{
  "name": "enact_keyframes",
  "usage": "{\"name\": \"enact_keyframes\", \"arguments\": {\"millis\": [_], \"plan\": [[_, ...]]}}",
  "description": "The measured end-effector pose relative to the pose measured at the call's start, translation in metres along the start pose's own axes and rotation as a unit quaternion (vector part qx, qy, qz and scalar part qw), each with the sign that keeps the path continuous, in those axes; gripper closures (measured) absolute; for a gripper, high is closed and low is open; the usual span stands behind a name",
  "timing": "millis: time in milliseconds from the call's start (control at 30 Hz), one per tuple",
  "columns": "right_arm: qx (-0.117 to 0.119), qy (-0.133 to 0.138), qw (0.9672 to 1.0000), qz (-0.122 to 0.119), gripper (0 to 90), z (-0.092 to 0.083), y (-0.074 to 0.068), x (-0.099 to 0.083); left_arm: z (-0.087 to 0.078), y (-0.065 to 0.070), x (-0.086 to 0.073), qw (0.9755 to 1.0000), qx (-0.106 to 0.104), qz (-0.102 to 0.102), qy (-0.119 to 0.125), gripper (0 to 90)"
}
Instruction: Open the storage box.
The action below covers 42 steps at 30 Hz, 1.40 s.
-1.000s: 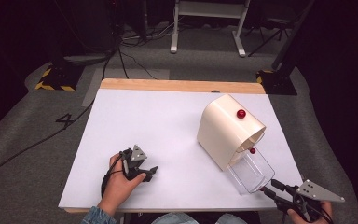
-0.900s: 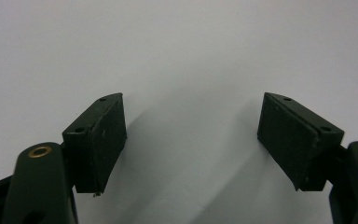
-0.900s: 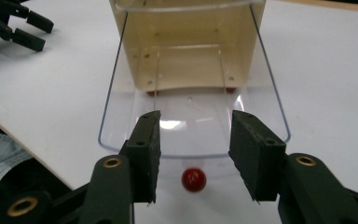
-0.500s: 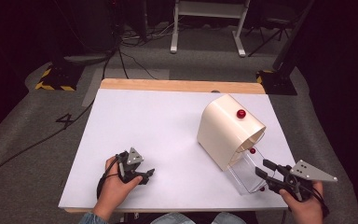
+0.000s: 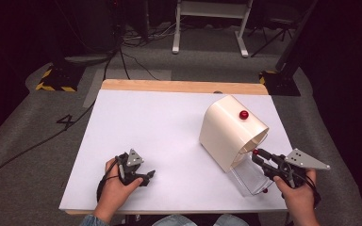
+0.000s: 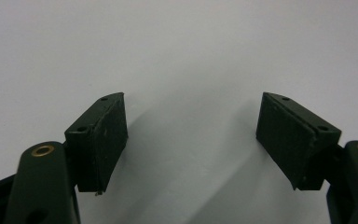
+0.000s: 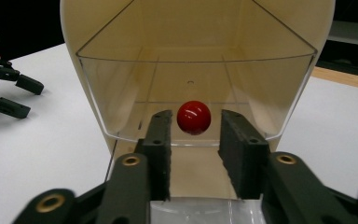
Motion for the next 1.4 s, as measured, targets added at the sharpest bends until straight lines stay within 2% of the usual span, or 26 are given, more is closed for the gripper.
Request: {"name": "enact_keyframes", "arguments": {"millis": [100, 333, 633, 833, 1200, 1267, 1400], "plan": [[-0.001, -0.001, 1.0000, -0.005, 74.1, 0.001, -0.001, 0.001, 0.000, 0.000, 0.000, 1.0000, -0.001, -0.003, 0.000, 24.9], [-0.003, -0.003, 0.9999, -0.012, 74.3, -0.008, -0.004, -0.001, 0.000, 0.000, 0.000, 1.0000, -0.001, -0.001, -0.001, 24.6], [-0.006, -0.005, 1.0000, 0.001, 74.1, -0.047, -0.009, -0.013, 0.000, 0.001, 0.000, 1.0000, 0.000, -0.002, 0.001, 24.6], [-0.010, -0.009, 0.9999, 0.007, 74.1, -0.062, -0.012, -0.021, 0.000, 0.000, 0.000, 1.0000, 0.000, 0.001, 0.000, 24.6], [-0.007, -0.025, 0.9996, 0.014, 73.8, -0.066, -0.014, -0.033, 0.000, 0.001, -0.001, 1.0000, 0.000, -0.002, 0.001, 24.6], [-0.003, -0.035, 0.9992, 0.019, 71.1, -0.064, -0.013, -0.039, 0.000, 0.001, -0.001, 1.0000, 0.000, -0.002, 0.002, 24.6], [-0.002, -0.038, 0.9990, 0.023, 64.9, -0.064, -0.012, -0.041, 0.000, 0.001, -0.001, 1.0000, 0.000, -0.002, 0.002, 24.6]]}}
Point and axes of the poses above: each handheld gripper's, and its own axes: z roughly forward along the jaws, x roughly out of its top, y roughly to its right, the point moved 5 cm from there along z, roughly forward along the jaws, and after that the axes turned 13 degrees about -z, right-handed, at the moved point
